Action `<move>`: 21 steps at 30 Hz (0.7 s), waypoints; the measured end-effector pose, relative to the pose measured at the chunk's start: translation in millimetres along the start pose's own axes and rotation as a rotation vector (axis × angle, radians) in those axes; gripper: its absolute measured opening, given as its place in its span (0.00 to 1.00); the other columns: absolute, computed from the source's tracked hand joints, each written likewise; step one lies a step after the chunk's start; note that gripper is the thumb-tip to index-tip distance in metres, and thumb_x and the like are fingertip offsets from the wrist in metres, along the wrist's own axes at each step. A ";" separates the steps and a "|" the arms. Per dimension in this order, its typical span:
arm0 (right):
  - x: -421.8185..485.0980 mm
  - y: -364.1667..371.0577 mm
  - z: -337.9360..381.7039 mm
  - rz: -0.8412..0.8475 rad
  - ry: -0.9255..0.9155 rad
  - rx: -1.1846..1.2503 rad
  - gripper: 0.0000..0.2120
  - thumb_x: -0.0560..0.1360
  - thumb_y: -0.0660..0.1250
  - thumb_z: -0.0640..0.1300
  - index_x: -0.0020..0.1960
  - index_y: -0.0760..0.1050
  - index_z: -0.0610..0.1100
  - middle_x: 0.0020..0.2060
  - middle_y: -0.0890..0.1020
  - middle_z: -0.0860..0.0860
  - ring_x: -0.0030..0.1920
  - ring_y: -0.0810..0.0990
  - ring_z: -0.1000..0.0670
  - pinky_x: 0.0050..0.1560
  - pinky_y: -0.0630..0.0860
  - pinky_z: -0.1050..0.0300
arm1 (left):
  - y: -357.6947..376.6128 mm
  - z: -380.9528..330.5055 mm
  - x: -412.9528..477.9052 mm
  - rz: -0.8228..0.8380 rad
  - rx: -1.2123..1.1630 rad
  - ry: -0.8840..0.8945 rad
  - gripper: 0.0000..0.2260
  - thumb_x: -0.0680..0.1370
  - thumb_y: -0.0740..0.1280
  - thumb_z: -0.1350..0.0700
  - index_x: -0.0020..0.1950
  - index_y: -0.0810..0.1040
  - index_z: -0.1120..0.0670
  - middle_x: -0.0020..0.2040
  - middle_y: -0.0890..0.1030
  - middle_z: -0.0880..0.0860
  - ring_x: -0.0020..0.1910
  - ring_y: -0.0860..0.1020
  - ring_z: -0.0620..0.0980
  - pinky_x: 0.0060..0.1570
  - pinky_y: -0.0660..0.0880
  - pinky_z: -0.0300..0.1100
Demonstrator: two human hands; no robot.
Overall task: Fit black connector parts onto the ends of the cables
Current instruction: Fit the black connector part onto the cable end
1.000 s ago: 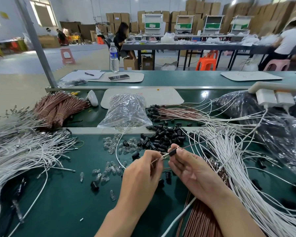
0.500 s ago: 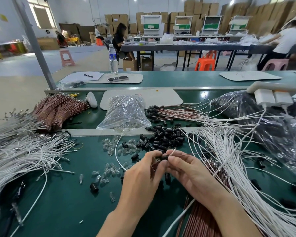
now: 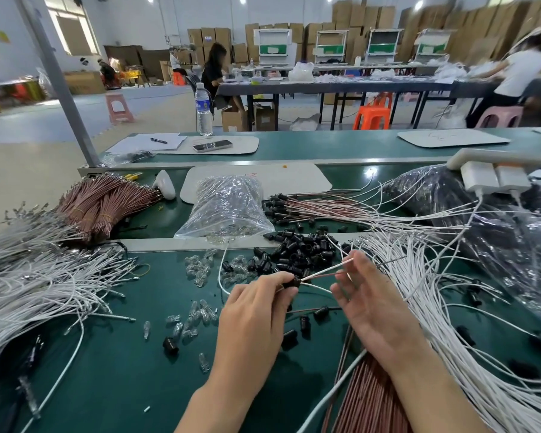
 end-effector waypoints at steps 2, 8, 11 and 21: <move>-1.2 -4.5 5.0 -0.009 -0.027 0.053 0.07 0.74 0.73 0.51 0.44 0.84 0.47 0.41 0.82 0.51 0.41 0.82 0.53 0.47 0.81 0.61 | -1.8 2.0 2.3 -0.037 0.005 0.074 0.08 0.81 0.66 0.51 0.57 0.80 0.53 0.46 0.83 0.43 0.47 0.71 0.34 0.51 0.70 0.33; -2.2 -24.5 19.7 -0.216 -0.126 0.234 0.10 0.71 0.78 0.57 0.43 0.86 0.50 0.43 0.83 0.52 0.41 0.83 0.54 0.49 0.81 0.59 | -16.2 19.4 8.7 -0.149 0.006 0.097 0.08 0.82 0.65 0.54 0.59 0.78 0.53 0.49 0.80 0.40 0.49 0.72 0.30 0.55 0.69 0.34; -0.8 -31.0 25.9 -0.259 -0.191 0.305 0.11 0.70 0.79 0.56 0.45 0.83 0.50 0.43 0.82 0.53 0.41 0.82 0.55 0.50 0.81 0.59 | -25.1 26.2 10.6 -0.213 0.010 0.074 0.08 0.81 0.66 0.56 0.60 0.77 0.52 0.51 0.77 0.39 0.54 0.70 0.25 0.56 0.68 0.32; -1.1 -45.4 38.9 -0.247 -0.291 0.609 0.12 0.74 0.76 0.53 0.38 0.85 0.46 0.42 0.81 0.54 0.41 0.80 0.58 0.49 0.79 0.65 | -43.2 46.8 12.5 -0.307 -0.002 -0.171 0.09 0.84 0.64 0.54 0.62 0.77 0.54 0.52 0.80 0.45 0.49 0.76 0.41 0.53 0.73 0.43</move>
Point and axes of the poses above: each hand's wrist, its own x-axis towards the middle knuckle, its own y-axis out of the palm, z = x × y, the point moved 1 cm from there along x, towards the middle knuckle
